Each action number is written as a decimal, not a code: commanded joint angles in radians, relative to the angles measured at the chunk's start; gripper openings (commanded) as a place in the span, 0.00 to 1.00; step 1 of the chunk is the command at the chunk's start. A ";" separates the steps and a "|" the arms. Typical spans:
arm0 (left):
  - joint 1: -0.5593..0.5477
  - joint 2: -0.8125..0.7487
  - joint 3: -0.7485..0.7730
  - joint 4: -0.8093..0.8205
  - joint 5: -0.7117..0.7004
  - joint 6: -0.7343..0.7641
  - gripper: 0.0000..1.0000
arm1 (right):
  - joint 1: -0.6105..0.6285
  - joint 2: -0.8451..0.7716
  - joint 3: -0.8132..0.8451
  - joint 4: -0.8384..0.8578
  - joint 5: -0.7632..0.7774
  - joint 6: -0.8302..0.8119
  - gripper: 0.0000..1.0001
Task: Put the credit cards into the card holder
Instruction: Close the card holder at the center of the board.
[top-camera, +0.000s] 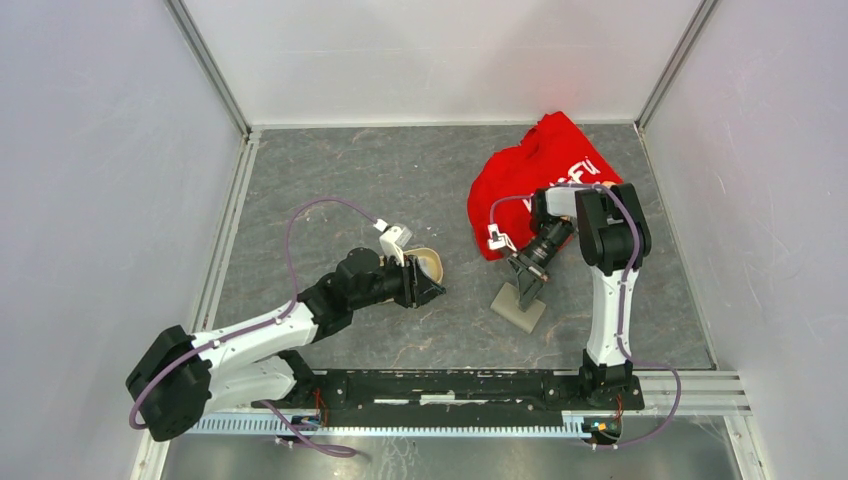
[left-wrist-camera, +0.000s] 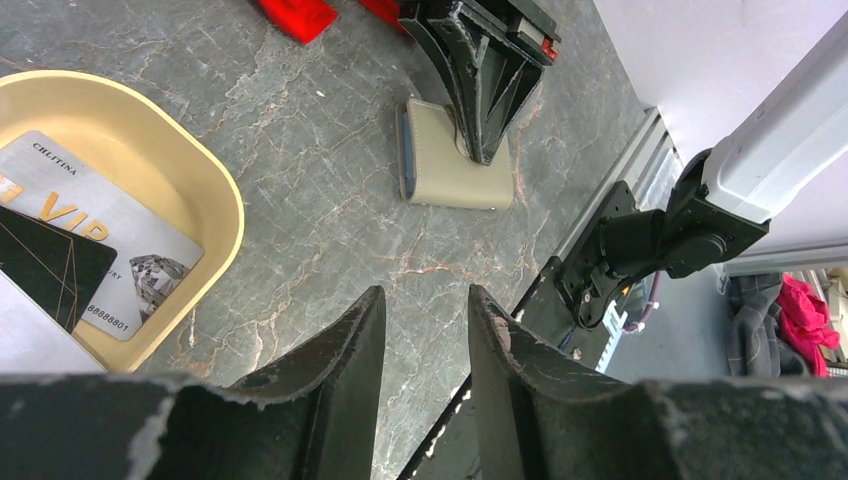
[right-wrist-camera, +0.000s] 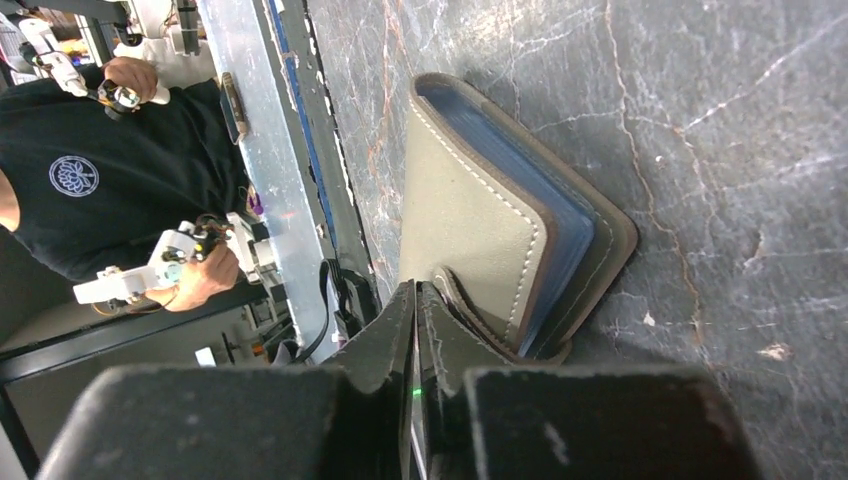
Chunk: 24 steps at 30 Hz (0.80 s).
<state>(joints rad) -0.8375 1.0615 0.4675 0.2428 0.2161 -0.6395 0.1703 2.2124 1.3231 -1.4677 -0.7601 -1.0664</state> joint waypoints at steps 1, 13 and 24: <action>-0.006 -0.003 -0.003 0.056 0.012 -0.042 0.43 | -0.015 0.010 0.045 0.305 0.055 -0.158 0.13; -0.018 -0.040 0.028 0.046 0.004 -0.021 0.47 | -0.011 -0.382 0.043 0.233 -0.016 -0.257 0.47; -0.022 -0.335 0.147 -0.230 -0.291 0.204 0.96 | -0.069 -1.239 -0.468 1.078 0.368 0.359 0.98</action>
<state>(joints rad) -0.8574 0.8268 0.5156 0.1085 0.0925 -0.5789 0.1448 1.1816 0.9627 -0.7750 -0.5430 -0.9977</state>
